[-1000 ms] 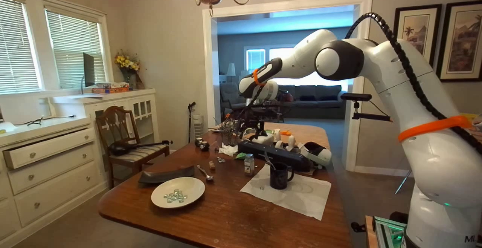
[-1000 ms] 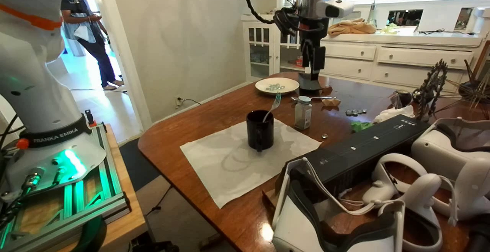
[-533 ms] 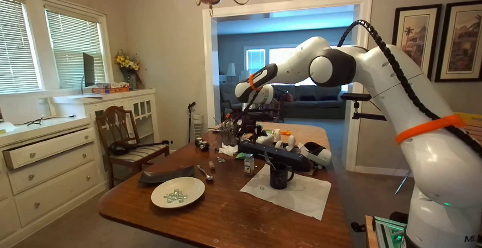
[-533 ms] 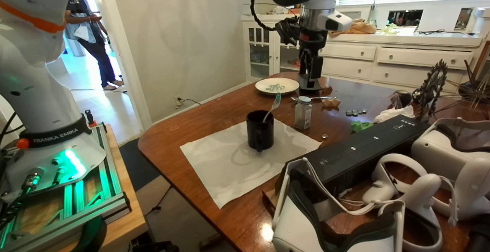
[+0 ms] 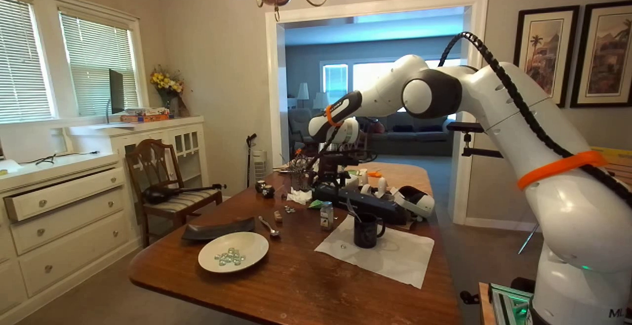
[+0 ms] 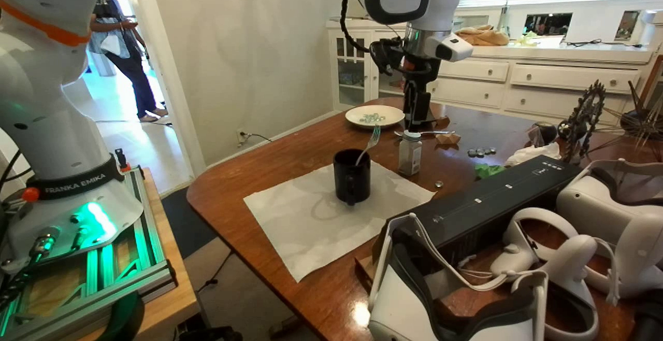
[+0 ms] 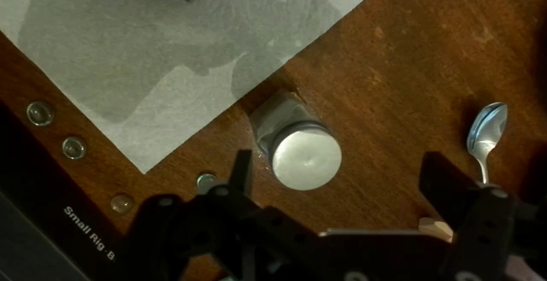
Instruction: Remove the lid from the bottle and put it on the table
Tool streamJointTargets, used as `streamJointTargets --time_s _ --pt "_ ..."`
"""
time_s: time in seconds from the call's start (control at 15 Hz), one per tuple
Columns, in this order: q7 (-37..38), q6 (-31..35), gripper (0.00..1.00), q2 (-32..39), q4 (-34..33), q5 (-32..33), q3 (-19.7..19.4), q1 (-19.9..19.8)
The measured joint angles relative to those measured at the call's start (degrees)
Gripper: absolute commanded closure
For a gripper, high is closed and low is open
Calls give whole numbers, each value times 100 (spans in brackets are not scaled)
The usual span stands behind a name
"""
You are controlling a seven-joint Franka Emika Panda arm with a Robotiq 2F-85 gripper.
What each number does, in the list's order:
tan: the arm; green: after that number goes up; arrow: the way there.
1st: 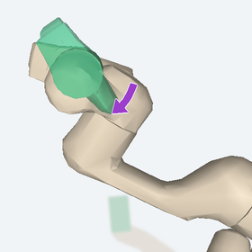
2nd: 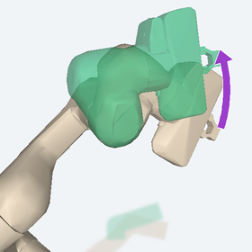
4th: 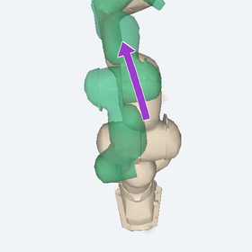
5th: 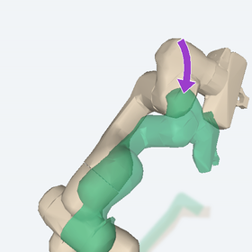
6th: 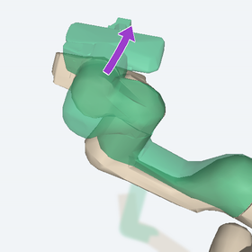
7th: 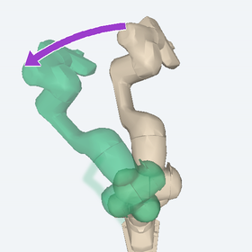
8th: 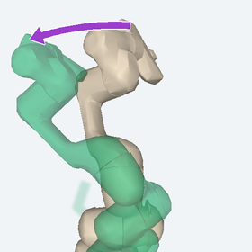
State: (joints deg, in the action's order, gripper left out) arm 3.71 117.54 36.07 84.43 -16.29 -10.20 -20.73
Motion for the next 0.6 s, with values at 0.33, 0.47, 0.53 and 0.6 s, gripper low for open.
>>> streamJointTargets --time_s 0.33,0.47,0.53,0.6 --pt "179 24 0 84 3 0 -10 -1" --pt "190 57 0 128 1 0 -13 -2" --pt "190 70 0 144 1 0 -13 -1" --pt "190 86 0 159 -2 0 -13 0"
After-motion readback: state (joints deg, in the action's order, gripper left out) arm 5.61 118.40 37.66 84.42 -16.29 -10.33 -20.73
